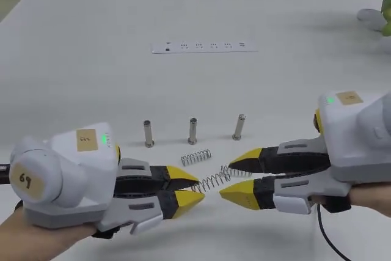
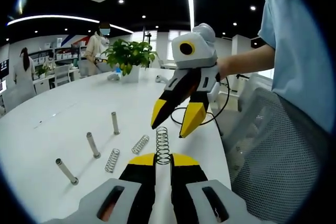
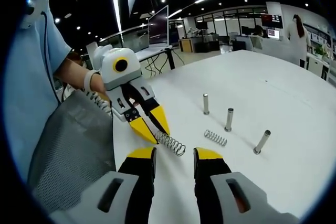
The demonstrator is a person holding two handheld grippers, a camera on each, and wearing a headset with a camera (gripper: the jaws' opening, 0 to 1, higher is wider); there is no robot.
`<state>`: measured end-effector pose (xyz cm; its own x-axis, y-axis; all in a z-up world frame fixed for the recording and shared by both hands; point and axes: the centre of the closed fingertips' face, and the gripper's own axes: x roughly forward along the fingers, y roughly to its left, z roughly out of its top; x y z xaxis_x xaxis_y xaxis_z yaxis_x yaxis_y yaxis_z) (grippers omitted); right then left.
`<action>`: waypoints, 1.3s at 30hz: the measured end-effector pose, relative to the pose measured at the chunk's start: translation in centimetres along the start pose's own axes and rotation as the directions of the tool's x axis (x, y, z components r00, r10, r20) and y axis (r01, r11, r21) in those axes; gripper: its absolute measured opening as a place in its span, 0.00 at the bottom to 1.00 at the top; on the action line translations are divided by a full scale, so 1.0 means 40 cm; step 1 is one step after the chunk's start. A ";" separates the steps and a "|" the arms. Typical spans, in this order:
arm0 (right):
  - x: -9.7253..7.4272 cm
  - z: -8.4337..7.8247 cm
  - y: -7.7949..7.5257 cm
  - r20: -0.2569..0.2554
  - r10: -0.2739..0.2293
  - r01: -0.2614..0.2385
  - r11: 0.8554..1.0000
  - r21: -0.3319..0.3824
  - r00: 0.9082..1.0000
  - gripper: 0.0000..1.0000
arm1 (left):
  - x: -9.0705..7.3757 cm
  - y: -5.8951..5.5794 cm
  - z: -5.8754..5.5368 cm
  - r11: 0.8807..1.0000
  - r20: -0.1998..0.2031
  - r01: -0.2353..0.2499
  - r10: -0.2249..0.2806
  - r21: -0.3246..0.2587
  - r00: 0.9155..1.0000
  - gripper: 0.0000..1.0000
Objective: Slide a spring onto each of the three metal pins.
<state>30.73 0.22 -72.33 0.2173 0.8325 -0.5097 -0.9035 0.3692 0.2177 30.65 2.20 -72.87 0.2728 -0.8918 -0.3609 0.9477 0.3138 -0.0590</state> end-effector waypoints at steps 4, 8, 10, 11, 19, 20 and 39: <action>0.000 -0.003 0.005 -0.006 0.011 -0.011 1.000 -0.003 1.000 0.24 | 0.000 -0.002 -0.001 1.000 -0.001 0.006 -0.006 0.001 1.000 0.02; 0.000 -0.004 0.004 -0.007 0.011 -0.011 1.000 -0.003 1.000 0.23 | 0.000 -0.005 0.001 1.000 0.001 0.012 -0.012 0.003 1.000 0.02; 0.001 -0.005 0.005 -0.011 0.015 -0.015 1.000 -0.008 1.000 0.22 | 0.000 -0.006 0.000 1.000 0.000 0.014 -0.014 0.006 1.000 0.02; 0.002 -0.005 0.006 -0.012 0.017 -0.017 1.000 -0.009 1.000 0.21 | 0.000 -0.006 0.000 1.000 0.000 0.016 -0.016 0.006 1.000 0.02; 0.005 -0.008 0.007 -0.024 0.027 -0.027 0.999 -0.019 0.999 0.16 | -0.001 -0.011 -0.003 1.000 -0.008 0.023 -0.023 0.013 1.000 0.02; 0.006 -0.009 0.007 -0.025 0.028 -0.028 0.999 -0.018 0.999 0.15 | -0.002 -0.011 -0.003 1.000 -0.006 0.023 -0.023 0.012 1.000 0.02; 0.006 -0.007 -0.002 -0.042 0.014 -0.017 0.998 -0.062 0.999 0.09 | -0.001 -0.011 -0.008 1.000 -0.011 0.027 -0.026 0.016 1.000 0.02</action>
<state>30.74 0.28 -72.71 0.1888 0.8196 -0.5410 -0.9281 0.3290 0.1746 30.16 2.20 -73.13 0.2458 -0.8960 -0.3699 0.9570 0.2849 -0.0540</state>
